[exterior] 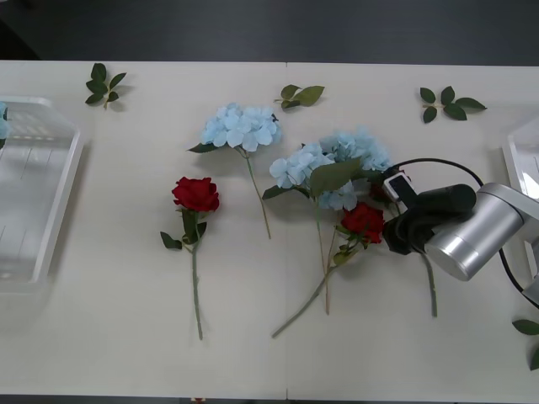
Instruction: Put the red flowers into the right box and the blue flowers into the left box
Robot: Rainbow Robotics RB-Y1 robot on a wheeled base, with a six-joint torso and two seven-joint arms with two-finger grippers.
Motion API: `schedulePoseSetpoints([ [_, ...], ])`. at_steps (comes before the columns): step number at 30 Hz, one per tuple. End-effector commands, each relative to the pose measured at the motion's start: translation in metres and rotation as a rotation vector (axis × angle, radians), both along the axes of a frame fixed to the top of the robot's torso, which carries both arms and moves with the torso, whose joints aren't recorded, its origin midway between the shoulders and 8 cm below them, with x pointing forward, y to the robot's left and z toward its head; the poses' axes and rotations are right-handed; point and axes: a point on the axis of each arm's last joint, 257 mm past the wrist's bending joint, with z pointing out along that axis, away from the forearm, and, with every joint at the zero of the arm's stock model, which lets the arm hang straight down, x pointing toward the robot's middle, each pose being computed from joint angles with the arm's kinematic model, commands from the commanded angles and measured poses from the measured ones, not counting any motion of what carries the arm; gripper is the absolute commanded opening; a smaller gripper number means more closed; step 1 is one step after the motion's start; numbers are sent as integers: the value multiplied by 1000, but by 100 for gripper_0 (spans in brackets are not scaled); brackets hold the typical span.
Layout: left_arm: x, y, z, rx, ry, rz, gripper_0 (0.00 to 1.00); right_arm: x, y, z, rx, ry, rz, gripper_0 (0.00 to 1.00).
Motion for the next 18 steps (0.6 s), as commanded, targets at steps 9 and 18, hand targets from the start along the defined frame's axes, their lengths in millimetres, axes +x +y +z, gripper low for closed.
schedulePoseSetpoints([
  [9,11,14,-13,147,2,-50,0,1,5,-3,16,-1,-5,9],
  [18,17,5,-9,158,-10,-93,100,6,0,1,32,-15,-20,0],
])
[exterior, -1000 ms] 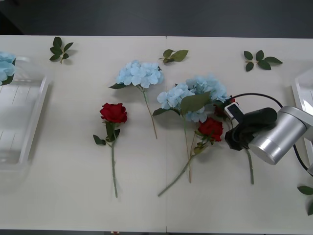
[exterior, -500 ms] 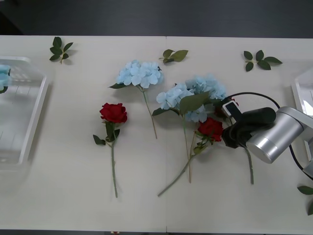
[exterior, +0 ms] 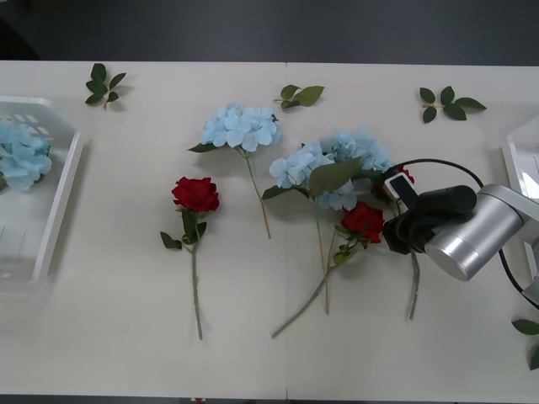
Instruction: Put the red flowers into the right box and the blue flowers into the left box
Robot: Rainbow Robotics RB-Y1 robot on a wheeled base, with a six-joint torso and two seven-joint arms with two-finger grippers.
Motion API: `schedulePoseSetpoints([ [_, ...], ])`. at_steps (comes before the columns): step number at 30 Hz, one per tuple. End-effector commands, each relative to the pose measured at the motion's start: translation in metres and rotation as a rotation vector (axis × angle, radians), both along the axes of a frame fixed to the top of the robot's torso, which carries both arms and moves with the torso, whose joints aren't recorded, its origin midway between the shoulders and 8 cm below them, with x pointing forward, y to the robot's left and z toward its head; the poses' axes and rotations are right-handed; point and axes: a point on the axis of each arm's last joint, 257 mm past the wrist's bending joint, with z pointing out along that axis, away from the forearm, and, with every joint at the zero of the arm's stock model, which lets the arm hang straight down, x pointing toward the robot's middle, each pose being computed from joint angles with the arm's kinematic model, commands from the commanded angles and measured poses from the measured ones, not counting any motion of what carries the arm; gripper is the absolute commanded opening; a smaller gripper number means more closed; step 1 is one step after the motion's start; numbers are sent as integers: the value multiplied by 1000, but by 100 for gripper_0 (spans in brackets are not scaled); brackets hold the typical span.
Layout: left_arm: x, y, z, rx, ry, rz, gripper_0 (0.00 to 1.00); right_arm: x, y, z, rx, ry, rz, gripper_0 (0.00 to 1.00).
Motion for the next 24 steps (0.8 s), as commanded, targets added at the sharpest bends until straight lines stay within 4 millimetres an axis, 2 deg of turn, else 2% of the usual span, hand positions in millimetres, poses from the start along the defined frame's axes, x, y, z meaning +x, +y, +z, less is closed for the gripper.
schedulePoseSetpoints([
  [1,13,4,31,40,-52,-44,100,5,1,7,45,-12,-27,0],
  [5,12,-13,44,20,-41,-84,100,12,-12,25,100,-15,-64,0],
  [10,10,-32,66,0,-37,-165,100,21,-36,62,164,-35,-104,0],
  [14,9,-53,82,-59,-55,-256,100,22,-71,103,175,-52,-124,0],
  [17,9,-70,87,-106,-69,-320,100,20,-97,130,149,-66,-133,0],
  [22,6,-96,90,-179,-75,-396,100,18,-152,179,72,-93,-185,0],
  [23,5,-101,88,-195,-71,-400,100,17,-160,184,56,-96,-193,0],
  [24,3,-108,87,-219,-62,-404,100,17,-175,193,12,-106,-201,0],
])
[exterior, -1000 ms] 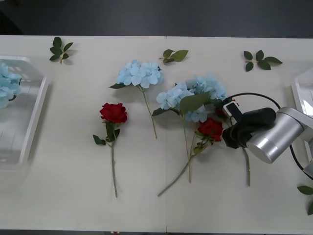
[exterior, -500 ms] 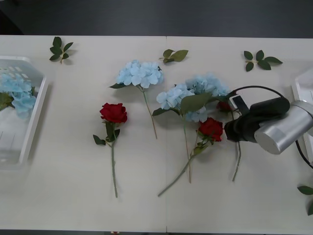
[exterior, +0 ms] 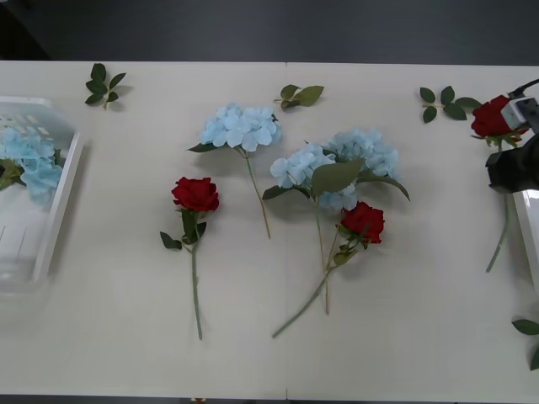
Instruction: Put the red flowers into the right box and the blue flowers into the left box
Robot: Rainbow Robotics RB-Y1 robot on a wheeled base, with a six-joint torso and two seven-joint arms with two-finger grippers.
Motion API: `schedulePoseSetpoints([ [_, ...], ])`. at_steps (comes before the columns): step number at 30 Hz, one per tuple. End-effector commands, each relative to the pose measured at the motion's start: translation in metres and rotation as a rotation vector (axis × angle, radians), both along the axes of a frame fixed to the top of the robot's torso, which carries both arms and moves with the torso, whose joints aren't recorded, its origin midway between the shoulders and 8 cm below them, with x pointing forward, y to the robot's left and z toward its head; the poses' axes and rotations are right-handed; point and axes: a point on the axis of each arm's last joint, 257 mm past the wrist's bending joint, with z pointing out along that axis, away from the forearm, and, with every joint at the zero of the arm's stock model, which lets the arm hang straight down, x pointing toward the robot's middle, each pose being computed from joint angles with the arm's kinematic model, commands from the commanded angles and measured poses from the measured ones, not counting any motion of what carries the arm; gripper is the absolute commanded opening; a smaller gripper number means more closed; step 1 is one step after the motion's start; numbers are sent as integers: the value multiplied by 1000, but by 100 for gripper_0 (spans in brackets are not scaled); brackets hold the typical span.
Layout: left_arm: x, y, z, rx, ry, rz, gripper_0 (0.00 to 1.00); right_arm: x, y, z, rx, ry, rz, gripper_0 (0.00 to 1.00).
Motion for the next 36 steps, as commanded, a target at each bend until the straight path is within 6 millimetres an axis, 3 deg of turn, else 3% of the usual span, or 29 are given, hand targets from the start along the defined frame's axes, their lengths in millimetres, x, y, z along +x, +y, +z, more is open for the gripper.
schedulePoseSetpoints([
  [1,-3,-20,13,-26,8,-51,100,2,-47,44,-146,-40,-6,0],
  [7,-30,-76,-1,-101,178,51,100,1,-125,69,-328,-58,-100,0],
  [9,-35,-87,-5,-101,205,78,100,0,-142,73,-368,-62,-122,0],
  [16,-49,-141,-18,-97,192,185,100,-8,-204,66,-479,-36,-217,0],
  [26,-53,-218,-51,-133,155,302,100,1,-247,41,-594,-77,-250,0],
  [36,-41,-263,-91,-120,85,364,100,-8,-281,18,-640,-69,-273,0],
])
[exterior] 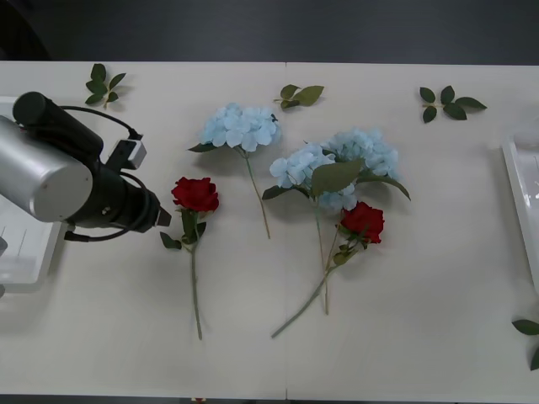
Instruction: Put the red flowers into the right box and the blue flowers into the left box
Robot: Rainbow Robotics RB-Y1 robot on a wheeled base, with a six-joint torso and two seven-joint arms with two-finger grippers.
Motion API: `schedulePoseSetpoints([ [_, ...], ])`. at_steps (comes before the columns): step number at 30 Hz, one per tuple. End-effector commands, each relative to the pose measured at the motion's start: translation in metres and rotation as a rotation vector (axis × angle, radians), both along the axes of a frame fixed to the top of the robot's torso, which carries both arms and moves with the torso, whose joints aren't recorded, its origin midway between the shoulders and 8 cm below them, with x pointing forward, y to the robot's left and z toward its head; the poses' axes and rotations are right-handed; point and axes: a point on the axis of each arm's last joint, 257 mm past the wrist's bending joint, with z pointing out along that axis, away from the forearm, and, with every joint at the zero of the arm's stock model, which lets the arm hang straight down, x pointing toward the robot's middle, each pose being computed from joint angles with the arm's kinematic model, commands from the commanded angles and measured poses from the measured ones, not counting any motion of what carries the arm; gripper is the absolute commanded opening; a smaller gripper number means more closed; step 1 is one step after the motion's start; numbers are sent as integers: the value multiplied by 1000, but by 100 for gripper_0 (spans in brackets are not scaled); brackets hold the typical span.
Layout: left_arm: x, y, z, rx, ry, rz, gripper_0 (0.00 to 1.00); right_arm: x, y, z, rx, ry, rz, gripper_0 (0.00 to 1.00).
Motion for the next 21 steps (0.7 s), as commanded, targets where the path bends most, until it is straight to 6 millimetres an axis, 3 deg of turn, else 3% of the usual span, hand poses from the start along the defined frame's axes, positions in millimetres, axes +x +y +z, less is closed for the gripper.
schedulePoseSetpoints([
  [1,7,-14,4,2,-51,30,100,-7,-20,0,-63,32,9,0],
  [8,3,-36,-12,17,-48,54,100,-7,-35,-12,-144,44,67,1],
  [10,2,-41,-15,17,-43,64,100,-7,-38,-12,-150,42,75,11],
  [14,7,-52,-25,3,-15,91,100,-8,-40,-15,-152,44,82,46],
  [18,15,-62,-34,-5,10,103,100,-8,-38,-19,-154,52,89,66],
  [21,19,-64,-41,-4,22,108,100,-5,-34,-18,-146,48,96,73],
])
